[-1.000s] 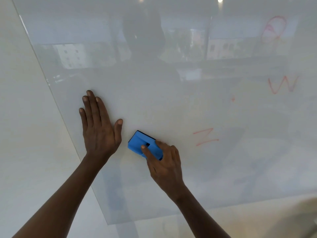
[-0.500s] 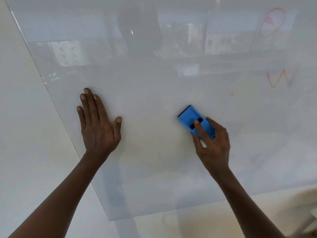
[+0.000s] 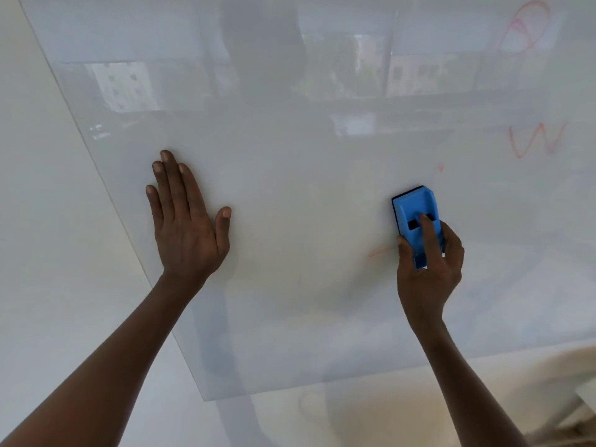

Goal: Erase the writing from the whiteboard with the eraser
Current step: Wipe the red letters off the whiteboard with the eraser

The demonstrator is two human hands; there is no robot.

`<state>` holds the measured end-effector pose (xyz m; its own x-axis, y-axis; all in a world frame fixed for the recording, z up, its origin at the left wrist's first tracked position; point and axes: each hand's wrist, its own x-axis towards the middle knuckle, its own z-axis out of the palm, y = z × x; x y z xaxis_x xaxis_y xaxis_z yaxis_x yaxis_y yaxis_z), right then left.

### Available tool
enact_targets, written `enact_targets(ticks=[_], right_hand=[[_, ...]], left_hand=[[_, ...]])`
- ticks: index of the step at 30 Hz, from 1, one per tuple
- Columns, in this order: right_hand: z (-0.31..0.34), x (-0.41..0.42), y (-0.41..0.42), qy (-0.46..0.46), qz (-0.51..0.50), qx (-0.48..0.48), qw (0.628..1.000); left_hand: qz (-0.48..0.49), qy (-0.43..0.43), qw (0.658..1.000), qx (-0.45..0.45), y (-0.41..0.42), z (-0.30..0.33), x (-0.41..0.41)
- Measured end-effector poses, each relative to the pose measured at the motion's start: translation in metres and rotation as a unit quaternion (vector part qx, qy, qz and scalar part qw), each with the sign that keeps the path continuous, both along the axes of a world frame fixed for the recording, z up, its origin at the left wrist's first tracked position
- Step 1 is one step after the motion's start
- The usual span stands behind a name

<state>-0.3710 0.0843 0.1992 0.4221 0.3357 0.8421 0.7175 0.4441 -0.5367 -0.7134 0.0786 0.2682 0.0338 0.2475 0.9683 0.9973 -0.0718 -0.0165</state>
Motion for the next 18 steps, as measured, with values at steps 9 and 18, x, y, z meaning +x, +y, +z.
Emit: enact_targets(ticks=[9,18], right_hand=[[-0.007,-0.042,-0.008,0.075,0.016,-0.007,0.997],[-0.041,-0.118,-0.026,-0.090,0.017,0.001,0.996]], left_hand=[[0.006,0.010,1.000,0.014,0.002,-0.003,-0.001],[0.009,0.007,1.000,0.023,0.002,-0.005,-0.002]])
